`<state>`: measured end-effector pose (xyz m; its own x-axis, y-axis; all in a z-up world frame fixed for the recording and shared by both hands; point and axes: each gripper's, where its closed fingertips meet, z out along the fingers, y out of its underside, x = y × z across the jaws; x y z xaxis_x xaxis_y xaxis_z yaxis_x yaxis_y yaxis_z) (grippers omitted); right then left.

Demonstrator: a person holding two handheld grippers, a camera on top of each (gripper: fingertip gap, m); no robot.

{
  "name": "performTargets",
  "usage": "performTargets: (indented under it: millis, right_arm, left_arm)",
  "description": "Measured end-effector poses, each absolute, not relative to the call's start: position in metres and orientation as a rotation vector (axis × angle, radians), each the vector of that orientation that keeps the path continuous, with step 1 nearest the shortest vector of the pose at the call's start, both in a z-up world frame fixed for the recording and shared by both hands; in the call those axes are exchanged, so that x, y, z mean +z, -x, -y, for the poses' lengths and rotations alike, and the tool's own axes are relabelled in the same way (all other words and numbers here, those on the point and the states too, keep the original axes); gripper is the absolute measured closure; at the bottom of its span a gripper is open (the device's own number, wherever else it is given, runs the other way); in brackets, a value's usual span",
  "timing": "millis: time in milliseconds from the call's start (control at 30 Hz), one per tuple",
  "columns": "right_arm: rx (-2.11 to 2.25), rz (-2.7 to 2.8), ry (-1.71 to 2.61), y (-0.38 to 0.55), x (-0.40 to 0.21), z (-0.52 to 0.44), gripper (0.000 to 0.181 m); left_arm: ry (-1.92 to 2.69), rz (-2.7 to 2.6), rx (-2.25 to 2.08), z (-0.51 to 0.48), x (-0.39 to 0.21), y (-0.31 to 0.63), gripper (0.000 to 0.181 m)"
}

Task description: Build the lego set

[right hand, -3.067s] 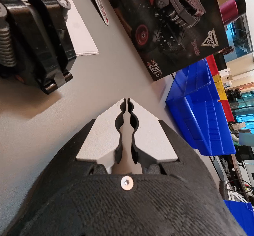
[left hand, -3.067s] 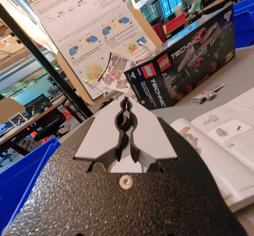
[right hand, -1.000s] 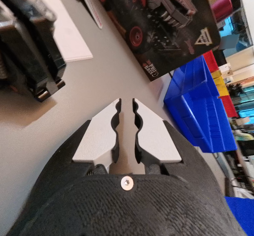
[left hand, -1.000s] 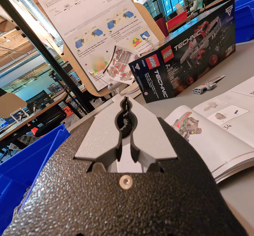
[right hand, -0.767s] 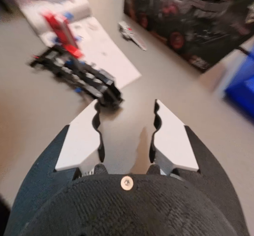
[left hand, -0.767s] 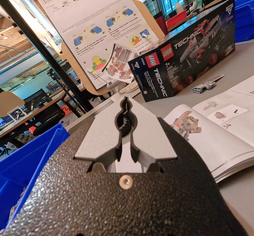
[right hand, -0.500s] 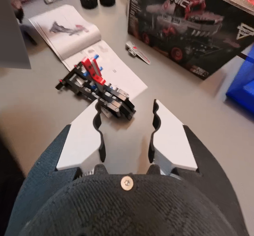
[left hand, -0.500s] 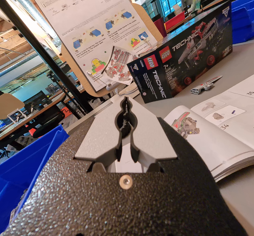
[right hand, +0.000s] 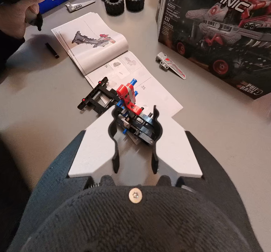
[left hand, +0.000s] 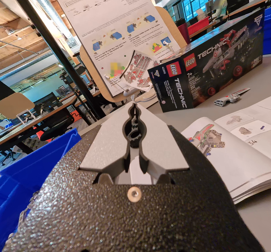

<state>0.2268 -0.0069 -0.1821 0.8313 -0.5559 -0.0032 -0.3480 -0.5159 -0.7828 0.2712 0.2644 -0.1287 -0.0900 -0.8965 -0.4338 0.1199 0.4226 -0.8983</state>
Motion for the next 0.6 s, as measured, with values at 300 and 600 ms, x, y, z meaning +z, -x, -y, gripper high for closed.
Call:
performTargets:
  millis: [300, 600]
  right_arm:
    - [-0.291, -0.624, 2.205, -0.2223, -0.1893, 0.0041, 0.156]
    - [-0.290, -0.603, 2.209, -0.2219, -0.1896, 0.0043, 0.156]
  left_arm:
    - [0.733, -1.406, -0.978, -0.2625, -0.1298, -0.2713, 0.181]
    - [0.729, -1.412, -0.979, -0.2611, -0.1306, -0.2714, 0.181]
